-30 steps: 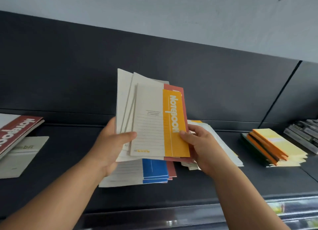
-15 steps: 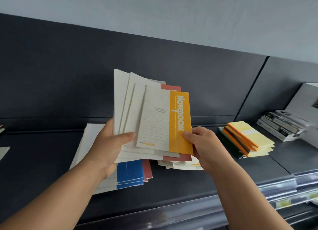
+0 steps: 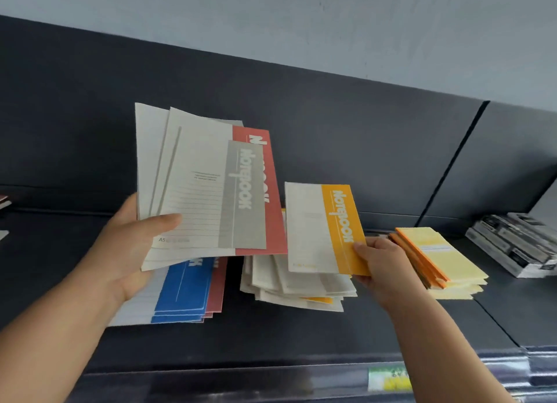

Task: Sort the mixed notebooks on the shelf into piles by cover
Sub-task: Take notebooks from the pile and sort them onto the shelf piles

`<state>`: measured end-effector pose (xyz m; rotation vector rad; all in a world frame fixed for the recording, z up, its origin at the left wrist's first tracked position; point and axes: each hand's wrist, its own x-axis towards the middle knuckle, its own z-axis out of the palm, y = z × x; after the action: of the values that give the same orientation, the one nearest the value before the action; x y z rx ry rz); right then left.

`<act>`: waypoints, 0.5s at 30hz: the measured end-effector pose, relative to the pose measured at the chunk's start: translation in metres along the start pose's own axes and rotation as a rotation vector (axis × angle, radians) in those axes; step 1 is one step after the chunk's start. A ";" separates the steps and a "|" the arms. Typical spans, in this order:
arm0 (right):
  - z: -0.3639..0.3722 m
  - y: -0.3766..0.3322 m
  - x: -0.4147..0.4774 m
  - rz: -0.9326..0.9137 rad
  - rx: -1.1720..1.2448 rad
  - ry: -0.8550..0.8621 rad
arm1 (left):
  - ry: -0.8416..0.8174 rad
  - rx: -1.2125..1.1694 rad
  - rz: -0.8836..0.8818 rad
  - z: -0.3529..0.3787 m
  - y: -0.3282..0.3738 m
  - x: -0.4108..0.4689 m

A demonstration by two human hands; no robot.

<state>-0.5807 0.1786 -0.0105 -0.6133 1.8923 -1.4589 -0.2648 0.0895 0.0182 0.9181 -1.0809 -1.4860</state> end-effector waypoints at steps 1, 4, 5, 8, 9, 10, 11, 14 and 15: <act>-0.001 0.006 0.007 -0.009 -0.084 -0.022 | 0.029 -0.011 0.014 0.002 0.000 -0.003; 0.004 0.019 0.018 -0.150 -0.465 -0.059 | 0.090 -0.029 0.046 0.017 -0.003 -0.015; 0.006 0.021 0.021 -0.200 -0.561 -0.064 | 0.107 -0.032 0.052 0.025 -0.007 -0.019; 0.005 0.027 0.027 -0.238 -0.636 -0.154 | 0.130 -0.044 0.060 0.048 -0.022 -0.033; 0.003 0.026 0.026 -0.253 -0.647 -0.172 | 0.128 -0.044 0.058 0.056 -0.026 -0.036; 0.000 0.023 0.026 -0.293 -0.644 -0.162 | 0.125 -0.044 0.055 0.063 -0.030 -0.039; -0.005 0.016 0.025 -0.349 -0.624 -0.143 | 0.127 -0.047 0.053 0.071 -0.034 -0.042; -0.017 -0.014 0.010 -0.372 -0.292 -0.205 | 0.120 -0.044 0.048 0.091 -0.042 -0.046; -0.018 -0.023 0.004 -0.288 -0.148 -0.306 | 0.116 -0.032 0.046 0.097 -0.044 -0.046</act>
<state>-0.5976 0.1815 0.0134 -1.1506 1.7296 -1.3114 -0.3610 0.1535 0.0057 0.9396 -0.9853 -1.3918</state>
